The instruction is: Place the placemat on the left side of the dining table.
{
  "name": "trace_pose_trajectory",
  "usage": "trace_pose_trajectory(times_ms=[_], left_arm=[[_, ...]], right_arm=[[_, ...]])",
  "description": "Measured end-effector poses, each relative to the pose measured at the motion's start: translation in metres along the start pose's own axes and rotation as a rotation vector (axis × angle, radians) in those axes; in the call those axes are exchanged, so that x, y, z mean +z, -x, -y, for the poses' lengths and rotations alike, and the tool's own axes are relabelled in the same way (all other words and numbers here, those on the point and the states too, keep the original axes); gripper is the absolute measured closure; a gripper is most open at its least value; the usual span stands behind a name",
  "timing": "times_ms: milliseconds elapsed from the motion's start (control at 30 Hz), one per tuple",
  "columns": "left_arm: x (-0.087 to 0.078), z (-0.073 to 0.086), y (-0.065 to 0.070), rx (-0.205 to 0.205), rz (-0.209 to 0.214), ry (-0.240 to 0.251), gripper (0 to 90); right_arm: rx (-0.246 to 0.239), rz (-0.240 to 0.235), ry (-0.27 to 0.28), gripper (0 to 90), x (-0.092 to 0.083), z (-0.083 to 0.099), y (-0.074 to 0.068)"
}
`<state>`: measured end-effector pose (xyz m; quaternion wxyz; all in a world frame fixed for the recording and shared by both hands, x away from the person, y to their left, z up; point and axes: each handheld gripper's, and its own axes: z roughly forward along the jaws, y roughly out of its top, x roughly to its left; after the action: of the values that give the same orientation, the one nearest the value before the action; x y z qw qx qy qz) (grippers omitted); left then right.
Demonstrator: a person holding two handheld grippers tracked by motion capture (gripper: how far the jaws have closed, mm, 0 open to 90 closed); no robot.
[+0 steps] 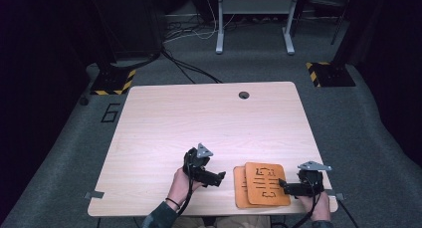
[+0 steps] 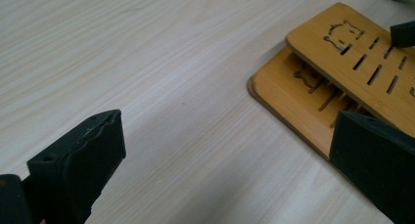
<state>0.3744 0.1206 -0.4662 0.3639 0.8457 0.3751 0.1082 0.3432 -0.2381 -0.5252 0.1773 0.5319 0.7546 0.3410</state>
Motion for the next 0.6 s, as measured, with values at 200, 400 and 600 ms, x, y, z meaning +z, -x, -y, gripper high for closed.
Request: trace_pose_trajectory(times_ms=[200, 400, 600], left_arm=[[0.016, -0.006, 0.016, 0.027, 0.046, -0.036, 0.0], [0.026, -0.011, 0.026, 0.04, 0.075, -0.055, 0.0], [0.042, -0.018, 0.04, 0.046, 0.126, -0.087, 0.0]], right_arm=[[0.0, 0.001, 0.0, 0.0, 0.0, 0.0, 0.0], [0.0, 0.0, 0.001, 0.0, 0.0, 0.0, 0.0], [0.0, 0.001, 0.002, 0.0, 0.0, 0.0, 0.0]])
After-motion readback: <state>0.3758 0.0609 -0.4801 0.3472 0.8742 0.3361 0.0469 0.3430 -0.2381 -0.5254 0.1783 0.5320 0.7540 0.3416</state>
